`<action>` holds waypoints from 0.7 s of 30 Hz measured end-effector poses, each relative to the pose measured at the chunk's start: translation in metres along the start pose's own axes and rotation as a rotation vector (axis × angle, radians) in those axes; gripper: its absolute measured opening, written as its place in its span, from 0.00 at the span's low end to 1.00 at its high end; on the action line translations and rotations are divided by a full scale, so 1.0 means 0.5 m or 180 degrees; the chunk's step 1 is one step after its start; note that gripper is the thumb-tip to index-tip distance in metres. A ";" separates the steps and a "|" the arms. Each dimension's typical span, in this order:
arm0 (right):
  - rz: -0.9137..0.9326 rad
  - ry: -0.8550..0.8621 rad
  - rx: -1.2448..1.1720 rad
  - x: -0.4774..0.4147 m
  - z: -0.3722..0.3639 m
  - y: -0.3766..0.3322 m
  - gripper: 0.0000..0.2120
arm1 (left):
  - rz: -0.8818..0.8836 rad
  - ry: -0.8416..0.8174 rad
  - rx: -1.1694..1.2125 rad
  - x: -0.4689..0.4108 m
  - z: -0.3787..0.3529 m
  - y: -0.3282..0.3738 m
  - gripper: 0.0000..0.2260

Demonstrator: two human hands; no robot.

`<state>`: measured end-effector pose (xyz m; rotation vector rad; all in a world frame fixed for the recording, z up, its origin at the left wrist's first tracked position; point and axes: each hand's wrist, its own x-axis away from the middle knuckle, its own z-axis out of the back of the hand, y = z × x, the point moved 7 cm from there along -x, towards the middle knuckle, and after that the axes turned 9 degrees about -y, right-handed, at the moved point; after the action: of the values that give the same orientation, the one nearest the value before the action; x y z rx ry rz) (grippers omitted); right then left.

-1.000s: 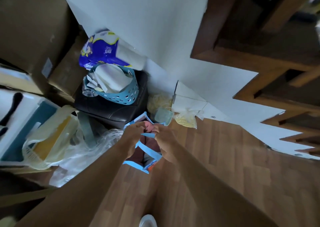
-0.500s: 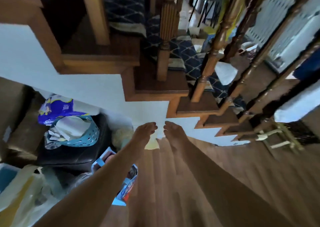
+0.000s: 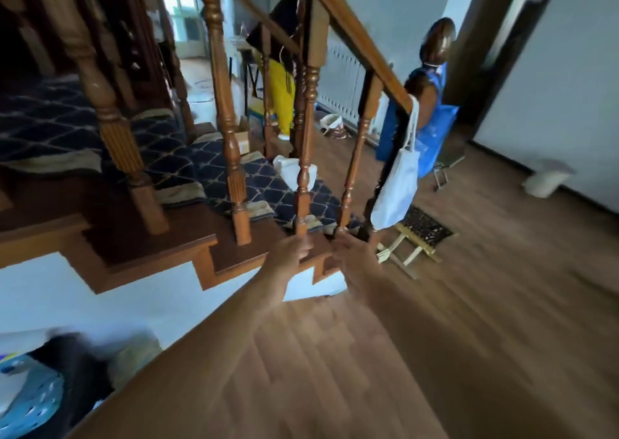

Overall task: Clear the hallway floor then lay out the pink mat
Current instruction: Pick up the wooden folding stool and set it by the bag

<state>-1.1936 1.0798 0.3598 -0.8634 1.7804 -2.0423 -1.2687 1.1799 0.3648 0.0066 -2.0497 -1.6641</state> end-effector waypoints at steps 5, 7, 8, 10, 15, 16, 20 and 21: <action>-0.0024 0.0348 -0.0249 0.028 0.208 -0.014 0.16 | 0.0075 -0.0296 -0.0340 -0.078 -0.176 0.011 0.09; -0.0012 0.0425 -0.0259 0.030 0.277 -0.012 0.17 | 0.0093 -0.0482 -0.0352 -0.111 -0.240 0.010 0.09; -0.0008 0.0478 -0.0226 0.026 0.322 -0.009 0.17 | 0.0092 -0.0634 -0.0303 -0.124 -0.288 0.014 0.08; -0.0005 0.0592 -0.0236 0.022 0.391 -0.011 0.18 | 0.0006 -0.0723 -0.0162 -0.150 -0.351 0.023 0.08; 0.0118 0.0822 -0.0291 0.012 0.563 -0.012 0.27 | 0.0129 -0.0677 -0.0265 -0.230 -0.497 0.030 0.11; 0.0111 0.0854 -0.0254 0.007 0.606 -0.012 0.26 | 0.0086 -0.0744 -0.0327 -0.250 -0.535 0.035 0.10; 0.0020 0.1114 0.0048 -0.006 0.750 -0.004 0.16 | -0.0036 -0.0983 -0.0468 -0.310 -0.656 0.043 0.13; -0.0017 0.1165 0.0054 -0.008 0.781 0.000 0.15 | -0.0031 -0.0984 -0.0511 -0.326 -0.682 0.043 0.14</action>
<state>-0.9519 0.7735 0.3796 -0.5118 1.9347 -2.3330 -0.9910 0.9224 0.3690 -0.3136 -2.1260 -1.9309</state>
